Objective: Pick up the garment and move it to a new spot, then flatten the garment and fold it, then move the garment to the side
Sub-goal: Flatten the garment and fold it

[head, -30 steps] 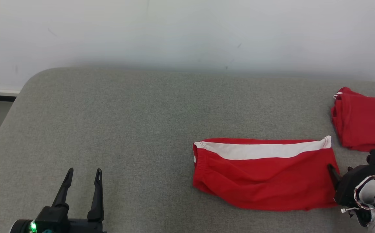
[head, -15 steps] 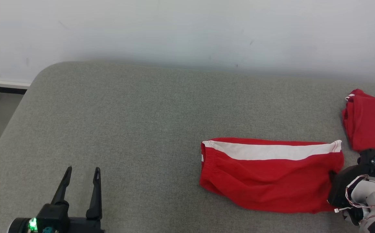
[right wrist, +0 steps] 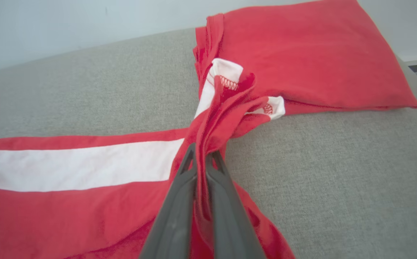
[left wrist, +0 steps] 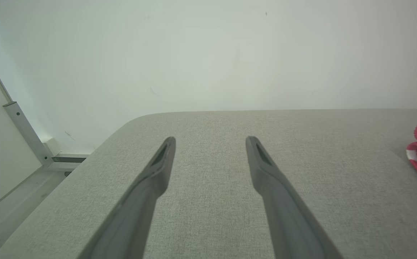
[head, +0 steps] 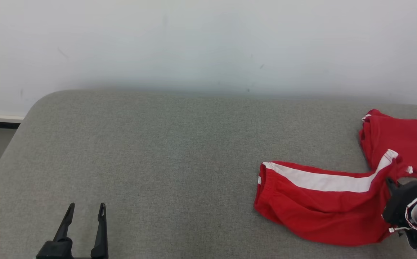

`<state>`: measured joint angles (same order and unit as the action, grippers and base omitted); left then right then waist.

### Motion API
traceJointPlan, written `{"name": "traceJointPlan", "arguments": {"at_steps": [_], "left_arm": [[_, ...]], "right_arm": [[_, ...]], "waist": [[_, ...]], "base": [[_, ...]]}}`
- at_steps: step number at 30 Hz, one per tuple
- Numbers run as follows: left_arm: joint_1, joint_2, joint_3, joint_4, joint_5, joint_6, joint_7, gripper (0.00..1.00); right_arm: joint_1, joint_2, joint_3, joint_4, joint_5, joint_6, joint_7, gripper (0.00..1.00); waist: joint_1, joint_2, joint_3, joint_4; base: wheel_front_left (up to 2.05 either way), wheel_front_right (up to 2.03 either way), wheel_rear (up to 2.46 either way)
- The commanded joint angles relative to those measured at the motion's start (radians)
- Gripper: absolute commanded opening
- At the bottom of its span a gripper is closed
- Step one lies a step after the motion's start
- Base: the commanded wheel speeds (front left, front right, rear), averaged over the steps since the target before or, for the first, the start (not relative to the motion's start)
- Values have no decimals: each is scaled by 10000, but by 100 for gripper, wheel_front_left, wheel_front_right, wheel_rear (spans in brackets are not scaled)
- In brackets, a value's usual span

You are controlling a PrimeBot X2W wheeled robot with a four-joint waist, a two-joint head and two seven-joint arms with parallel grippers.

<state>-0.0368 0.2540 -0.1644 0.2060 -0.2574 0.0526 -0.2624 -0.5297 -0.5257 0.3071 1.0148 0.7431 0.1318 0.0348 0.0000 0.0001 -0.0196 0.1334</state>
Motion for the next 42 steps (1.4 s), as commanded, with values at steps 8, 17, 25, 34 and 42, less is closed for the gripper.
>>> {"name": "traceJointPlan", "arguments": {"at_steps": [8, 17, 25, 34, 42], "left_arm": [[104, -41, -17, -6, -84, -5, -32, 100], [-341, -249, -309, 134, -10, -133, -32, 100], [-741, -421, -463, 318, -2, -226, -32, 100], [-783, -423, -423, 572, -12, -270, -32, 100], [-341, -267, -176, 411, -93, -152, -32, 100]], "right_arm": [[603, 655, 507, -3400, 775, -20, 610, 0], [1289, 1781, 800, -5527, 505, -20, 1398, 0], [1573, 3040, 433, -4846, -364, -20, 1383, 0], [1347, 3594, 562, -4235, -875, -20, 375, 100], [1877, 2578, -393, -5979, -675, -20, -772, 100]], "waist": [[0, -1, -90, -234], [0, -1, 97, 168], [0, -1, 317, 504], [0, -1, 110, 381], [0, -1, -129, -61]], "base": [[0, 0, 0], [0, 0, 0], [0, 0, 0], [0, 0, 0], [0, 0, 0]]}}
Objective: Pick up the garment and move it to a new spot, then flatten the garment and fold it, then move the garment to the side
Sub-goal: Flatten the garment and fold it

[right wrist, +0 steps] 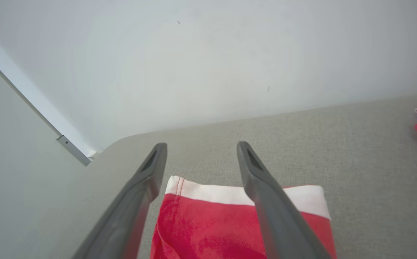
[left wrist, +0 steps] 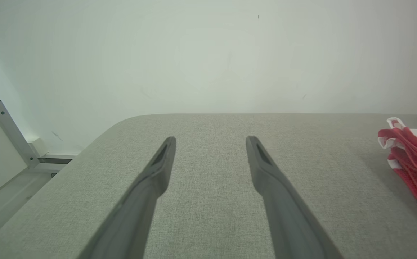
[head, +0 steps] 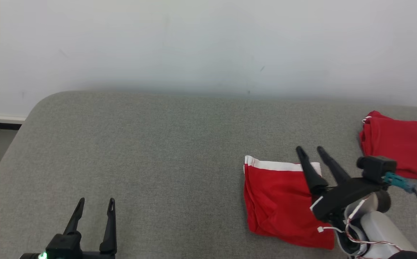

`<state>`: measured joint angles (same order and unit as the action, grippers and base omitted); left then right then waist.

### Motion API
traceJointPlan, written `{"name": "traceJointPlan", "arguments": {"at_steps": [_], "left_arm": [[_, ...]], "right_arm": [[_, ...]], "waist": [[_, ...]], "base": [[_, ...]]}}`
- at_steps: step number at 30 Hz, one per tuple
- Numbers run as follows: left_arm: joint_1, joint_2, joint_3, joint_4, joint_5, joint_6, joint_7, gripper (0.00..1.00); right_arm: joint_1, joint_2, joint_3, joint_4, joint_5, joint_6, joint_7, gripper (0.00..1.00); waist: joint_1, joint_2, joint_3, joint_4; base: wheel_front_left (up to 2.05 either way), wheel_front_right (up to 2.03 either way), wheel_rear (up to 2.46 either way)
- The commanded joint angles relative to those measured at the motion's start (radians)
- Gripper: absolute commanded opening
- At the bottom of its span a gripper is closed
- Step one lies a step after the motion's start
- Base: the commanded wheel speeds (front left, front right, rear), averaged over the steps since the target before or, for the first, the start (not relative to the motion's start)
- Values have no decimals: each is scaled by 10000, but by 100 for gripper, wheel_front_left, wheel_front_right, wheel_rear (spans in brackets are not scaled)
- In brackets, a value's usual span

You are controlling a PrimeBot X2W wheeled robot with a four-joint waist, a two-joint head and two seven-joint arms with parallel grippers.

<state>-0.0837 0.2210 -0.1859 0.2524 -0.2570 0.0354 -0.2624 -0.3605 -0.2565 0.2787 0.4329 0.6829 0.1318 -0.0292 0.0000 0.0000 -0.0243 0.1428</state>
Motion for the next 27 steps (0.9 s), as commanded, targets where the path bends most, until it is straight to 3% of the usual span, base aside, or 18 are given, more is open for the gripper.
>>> {"name": "traceJointPlan", "arguments": {"at_steps": [1, 7, 13, 14, 15, 16, 17, 22, 27], "left_arm": [[179, 79, 82, -88, -108, 48, -32, 100], [337, 150, 190, -249, -120, 112, -32, 100], [303, 154, 118, -292, -102, 52, -32, 100], [283, 159, 108, -284, -98, 38, -32, 100], [267, 165, 100, -281, -95, 43, -32, 100], [267, 165, 100, -281, -95, 43, -32, 100], [252, 167, 94, -277, -93, 44, -32, 100], [70, 159, -5, -228, -50, 19, -30, 100], [-168, 99, -190, -171, -23, -72, -20, 100]], "right_arm": [[276, -254, -359, -388, -169, -20, -290, 100], [1077, -491, -1765, -1298, -582, -20, -592, 100], [2022, -202, -2441, -1591, -1027, -20, -575, 100], [2143, -122, -2494, -1594, -1075, -20, -593, 89], [2250, -44, -2522, -1575, -1145, -20, -655, 17], [2250, -44, -2522, -1575, -1145, -20, -655, 17], [2358, 29, -2504, -1498, -1215, -20, -682, 0], [2441, 140, -1909, -824, -2247, -20, -1319, 0], [1706, 981, -1578, 1049, -2207, -20, -1972, 0]], "waist": [[0, 0, -90, -225], [0, 0, -36, -544], [0, 0, 62, -560], [0, 0, 67, -541], [0, 0, 71, -526], [0, 0, 71, -526], [0, 0, 75, -511], [0, 0, 179, -295], [0, 0, 489, 167]], "base": [[0, 0, 0], [0, 0, 0], [0, 0, 0], [0, 0, 0], [0, 0, 0], [0, 0, 0], [0, 0, 0], [0, 0, 0], [0, 0, 0]]}}
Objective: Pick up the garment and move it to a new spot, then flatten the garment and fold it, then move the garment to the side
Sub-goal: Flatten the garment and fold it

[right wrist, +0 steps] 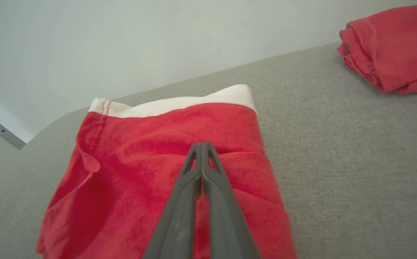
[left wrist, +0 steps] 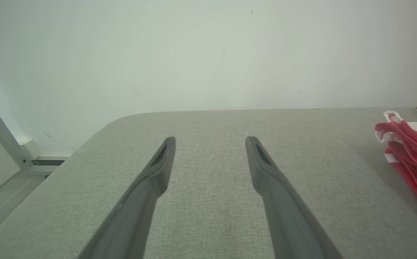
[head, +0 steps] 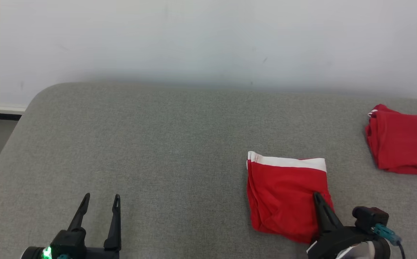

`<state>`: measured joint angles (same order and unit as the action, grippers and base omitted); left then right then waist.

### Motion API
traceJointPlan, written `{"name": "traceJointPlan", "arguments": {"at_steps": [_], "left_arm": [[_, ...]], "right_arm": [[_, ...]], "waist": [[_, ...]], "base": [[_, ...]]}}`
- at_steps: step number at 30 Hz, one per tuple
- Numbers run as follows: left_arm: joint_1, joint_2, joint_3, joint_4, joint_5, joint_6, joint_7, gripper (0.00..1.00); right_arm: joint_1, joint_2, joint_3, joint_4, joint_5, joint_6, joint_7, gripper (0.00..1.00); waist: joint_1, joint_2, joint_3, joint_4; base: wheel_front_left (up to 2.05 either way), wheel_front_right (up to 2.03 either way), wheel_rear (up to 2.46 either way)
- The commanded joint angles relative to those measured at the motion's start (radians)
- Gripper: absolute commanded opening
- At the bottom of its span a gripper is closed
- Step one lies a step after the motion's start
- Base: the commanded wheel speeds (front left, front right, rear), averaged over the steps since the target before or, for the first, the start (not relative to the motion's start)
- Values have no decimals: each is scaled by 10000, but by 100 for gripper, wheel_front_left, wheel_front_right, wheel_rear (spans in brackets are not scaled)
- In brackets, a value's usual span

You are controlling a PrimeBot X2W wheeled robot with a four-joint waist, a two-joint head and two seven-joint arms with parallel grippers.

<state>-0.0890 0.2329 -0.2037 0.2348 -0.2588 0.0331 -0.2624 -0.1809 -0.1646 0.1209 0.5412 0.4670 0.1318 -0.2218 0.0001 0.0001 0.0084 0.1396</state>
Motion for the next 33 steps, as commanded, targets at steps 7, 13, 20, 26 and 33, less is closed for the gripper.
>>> {"name": "traceJointPlan", "arguments": {"at_steps": [7, 13, 20, 26, 33], "left_arm": [[-395, -72, -148, 146, 3, -90, -22, 100], [-496, -103, -175, 281, -56, -120, -26, 100], [-414, -113, -258, 403, -30, -132, -29, 100], [-100, -57, -132, 361, -102, -41, -30, 100], [194, -21, 7, 230, -113, 40, -30, 100]], "right_arm": [[-927, 743, 732, 1557, -128, -20, -411, 0], [-1132, 1084, 1590, 1654, -1, -20, -434, 0], [-991, 1143, 1988, 1089, -297, -20, -437, 0], [-580, 826, 1051, -91, -663, -20, -420, 0], [28, 54, 134, -1222, -978, -20, -421, 0]], "waist": [[-1, -1, 307, 698], [-1, -1, 321, 860], [-1, -1, 87, 736], [-1, -1, -260, 164], [-1, -1, -506, -515]], "base": [[0, 0, 0], [0, 0, 0], [0, 0, 0], [0, 0, 0], [0, 0, 0]]}}
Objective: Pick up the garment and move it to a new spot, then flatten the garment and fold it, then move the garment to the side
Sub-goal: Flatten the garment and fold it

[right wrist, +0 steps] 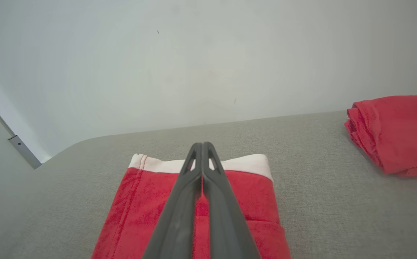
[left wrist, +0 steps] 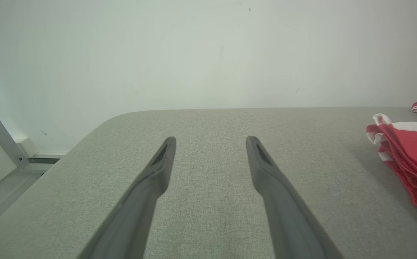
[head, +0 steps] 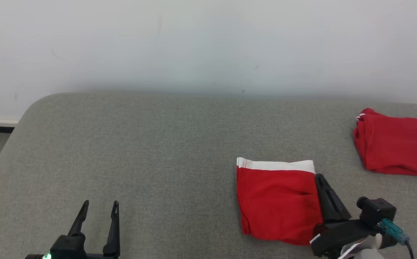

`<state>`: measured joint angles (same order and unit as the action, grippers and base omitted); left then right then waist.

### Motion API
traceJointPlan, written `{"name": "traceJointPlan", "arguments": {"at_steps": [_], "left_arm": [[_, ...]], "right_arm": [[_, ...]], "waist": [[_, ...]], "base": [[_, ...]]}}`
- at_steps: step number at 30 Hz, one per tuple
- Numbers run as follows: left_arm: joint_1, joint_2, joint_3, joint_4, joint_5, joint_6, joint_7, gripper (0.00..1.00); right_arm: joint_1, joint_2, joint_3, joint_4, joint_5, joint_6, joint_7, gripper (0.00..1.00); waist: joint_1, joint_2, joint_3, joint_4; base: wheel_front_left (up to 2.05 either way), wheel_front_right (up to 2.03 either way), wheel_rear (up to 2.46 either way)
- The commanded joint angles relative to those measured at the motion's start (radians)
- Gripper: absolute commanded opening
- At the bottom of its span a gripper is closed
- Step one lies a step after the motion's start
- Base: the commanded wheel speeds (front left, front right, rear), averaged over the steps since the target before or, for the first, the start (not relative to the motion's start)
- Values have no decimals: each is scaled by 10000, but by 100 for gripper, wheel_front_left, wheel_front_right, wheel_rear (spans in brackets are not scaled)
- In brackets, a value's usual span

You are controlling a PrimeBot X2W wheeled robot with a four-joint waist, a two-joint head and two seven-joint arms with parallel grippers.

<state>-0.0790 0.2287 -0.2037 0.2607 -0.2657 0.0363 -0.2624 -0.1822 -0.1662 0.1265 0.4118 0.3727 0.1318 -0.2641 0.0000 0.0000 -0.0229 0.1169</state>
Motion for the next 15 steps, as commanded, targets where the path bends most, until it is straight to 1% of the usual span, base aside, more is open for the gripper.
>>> {"name": "traceJointPlan", "arguments": {"at_steps": [1, 5, 6, 7, 8, 10, 15], "left_arm": [[145, 24, 32, -46, -42, 38, -30, 100], [281, 66, 151, -98, -66, 83, -31, 100], [414, 79, 193, -156, -55, 132, -31, 100], [466, 86, 196, -186, -43, 148, -31, 100], [503, 104, 212, -221, -36, 142, -31, 100], [573, 141, 236, -285, -31, 142, -31, 100], [788, 212, 324, -410, -7, 164, -31, 100]], "right_arm": [[153, -78, -52, -73, -104, -20, 3, 0], [648, -355, -768, -701, -252, -20, 2, 0], [939, -420, -1010, -978, -408, -20, 2, 12], [1076, -481, -1116, -1111, -528, -20, 1, 47], [1192, -519, -1170, -1268, -590, -20, 2, 100], [1451, -546, -1254, -1489, -740, -20, 2, 100], [2041, -348, -1560, -2020, -1012, -20, 2, 100]], "waist": [[0, 0, -235, -395], [0, 0, -389, -734], [0, 0, -477, -874], [0, 0, -499, -919], [0, 0, -525, -962], [0, 0, -566, -1009], [0, 0, -741, -1027]], "base": [[0, 0, 0], [0, 0, 0], [0, 0, 0], [0, 0, 0], [0, 0, 0], [0, 0, 0], [0, 0, 0]]}}
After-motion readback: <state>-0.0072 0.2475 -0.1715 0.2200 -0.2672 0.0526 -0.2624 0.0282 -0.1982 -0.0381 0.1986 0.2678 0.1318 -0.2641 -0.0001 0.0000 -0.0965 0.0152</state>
